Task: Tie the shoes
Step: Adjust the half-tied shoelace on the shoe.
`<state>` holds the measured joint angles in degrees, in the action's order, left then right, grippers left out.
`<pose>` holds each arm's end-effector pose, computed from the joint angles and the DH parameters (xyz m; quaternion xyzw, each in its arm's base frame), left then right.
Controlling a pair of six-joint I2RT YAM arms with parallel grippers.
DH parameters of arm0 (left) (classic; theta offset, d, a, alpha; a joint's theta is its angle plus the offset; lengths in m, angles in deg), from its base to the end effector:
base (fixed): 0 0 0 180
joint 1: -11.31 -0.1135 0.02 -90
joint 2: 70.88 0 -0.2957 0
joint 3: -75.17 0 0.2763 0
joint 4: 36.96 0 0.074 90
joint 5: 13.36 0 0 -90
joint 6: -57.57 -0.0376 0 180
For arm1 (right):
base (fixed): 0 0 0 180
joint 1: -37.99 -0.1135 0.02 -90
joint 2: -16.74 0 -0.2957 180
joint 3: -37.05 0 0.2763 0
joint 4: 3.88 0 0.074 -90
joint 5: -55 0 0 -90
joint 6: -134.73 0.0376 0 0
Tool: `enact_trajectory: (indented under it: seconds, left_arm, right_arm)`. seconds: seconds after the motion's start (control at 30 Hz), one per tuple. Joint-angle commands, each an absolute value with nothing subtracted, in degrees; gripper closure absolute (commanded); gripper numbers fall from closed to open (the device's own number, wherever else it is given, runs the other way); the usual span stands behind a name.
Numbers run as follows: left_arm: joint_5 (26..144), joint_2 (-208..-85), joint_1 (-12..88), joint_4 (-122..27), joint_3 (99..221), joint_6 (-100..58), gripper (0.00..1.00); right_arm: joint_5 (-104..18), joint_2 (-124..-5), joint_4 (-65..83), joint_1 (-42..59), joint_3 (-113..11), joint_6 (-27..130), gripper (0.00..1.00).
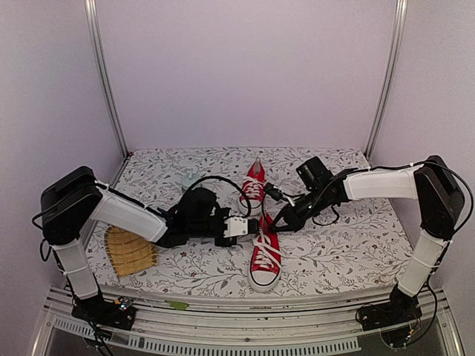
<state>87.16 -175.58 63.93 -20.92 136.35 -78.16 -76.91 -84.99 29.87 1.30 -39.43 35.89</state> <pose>0.2336 -0.3171 0.1581 0.6752 0.5205 -0.1093 0.5111 0.2917 0.2487 0.1977 -0.4363 0.7928 0.3946 0.1593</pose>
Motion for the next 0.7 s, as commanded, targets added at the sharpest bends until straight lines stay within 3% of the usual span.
enact_trajectory:
  seconds: [0.0,0.33,0.67]
  left_arm:
    - [86.68,-175.15,64.75,-21.16,135.53,-77.51,1.00]
    - [87.27,-173.53,63.94,-22.94,134.03,-70.32,0.98]
    - [80.46,-167.88,63.61,-16.38,128.92,-68.27,0.58]
  right_arm:
    - [-75.34,-85.66,30.03,1.28,-39.56,35.82,0.96]
    - [-69.22,-83.75,27.92,-2.73,-39.19,37.32,0.75]
    - [-64.86,-80.53,31.52,-4.11,-32.97,38.09,0.61]
